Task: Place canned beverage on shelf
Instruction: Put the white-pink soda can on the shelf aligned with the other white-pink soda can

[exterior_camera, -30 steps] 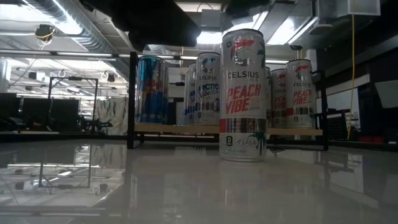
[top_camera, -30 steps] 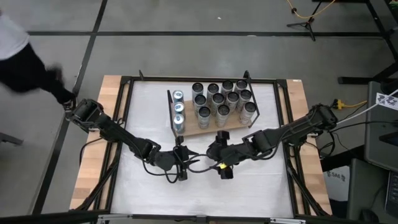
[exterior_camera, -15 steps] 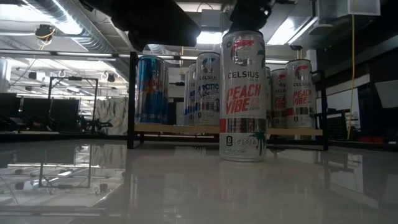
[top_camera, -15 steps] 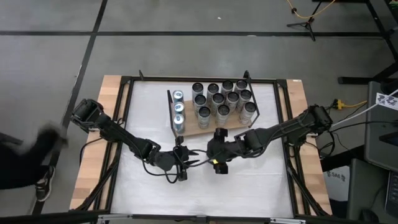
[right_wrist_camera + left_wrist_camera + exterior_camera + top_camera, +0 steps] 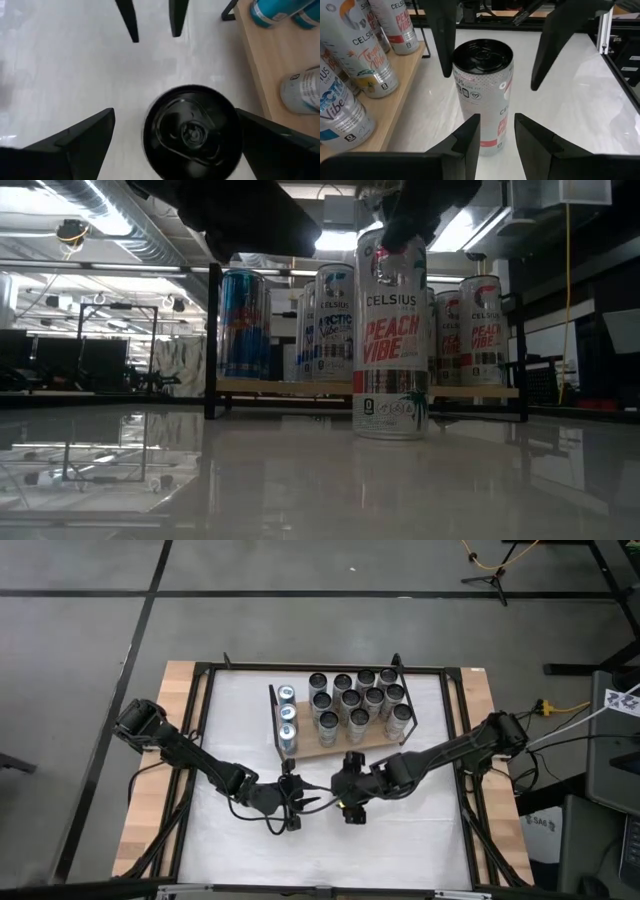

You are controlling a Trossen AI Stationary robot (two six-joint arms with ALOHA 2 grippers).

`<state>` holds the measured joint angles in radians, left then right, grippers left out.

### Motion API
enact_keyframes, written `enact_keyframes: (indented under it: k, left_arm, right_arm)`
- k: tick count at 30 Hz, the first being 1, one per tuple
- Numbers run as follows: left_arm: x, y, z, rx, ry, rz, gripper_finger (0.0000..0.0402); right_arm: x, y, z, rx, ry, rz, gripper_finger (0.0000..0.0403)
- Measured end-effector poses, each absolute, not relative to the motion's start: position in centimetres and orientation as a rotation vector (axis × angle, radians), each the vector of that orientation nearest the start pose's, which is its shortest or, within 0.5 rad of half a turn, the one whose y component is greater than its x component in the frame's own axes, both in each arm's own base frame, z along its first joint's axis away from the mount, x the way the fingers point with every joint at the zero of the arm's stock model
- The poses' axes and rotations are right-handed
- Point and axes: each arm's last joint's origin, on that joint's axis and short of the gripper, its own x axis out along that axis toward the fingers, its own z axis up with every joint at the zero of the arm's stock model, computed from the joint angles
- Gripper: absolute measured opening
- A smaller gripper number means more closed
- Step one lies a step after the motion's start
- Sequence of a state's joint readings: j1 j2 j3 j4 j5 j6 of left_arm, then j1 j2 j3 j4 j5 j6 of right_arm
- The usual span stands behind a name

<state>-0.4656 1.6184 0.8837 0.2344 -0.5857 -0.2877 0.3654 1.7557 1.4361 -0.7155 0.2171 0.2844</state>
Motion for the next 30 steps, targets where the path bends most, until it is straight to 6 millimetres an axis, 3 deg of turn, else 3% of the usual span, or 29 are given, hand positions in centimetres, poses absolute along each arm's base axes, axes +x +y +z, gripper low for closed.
enact_keyframes:
  k: [6, 17, 25, 30]
  left_arm:
    - [30.7, -13.6, 20.3, -0.032, 0.412, 0.179, 0.0112]
    - [30.7, -13.6, 20.3, -0.032, 0.412, 0.179, 0.0112]
    - [30.7, -13.6, 20.3, -0.031, 0.412, 0.179, 0.0112]
    - [30.7, -13.6, 20.3, -0.031, 0.412, 0.179, 0.0112]
  right_arm:
    - [34.7, 12.6, 26.0, -0.036, 0.994, -0.006, 0.0374]
    - [34.6, 12.6, 26.1, -0.038, 1.006, -0.011, 0.0239]
    - [34.2, 12.4, 26.5, -0.045, 1.012, -0.004, 0.0241]
    - [32.6, 11.9, 28.4, -0.042, 1.01, 0.0, 0.0242]
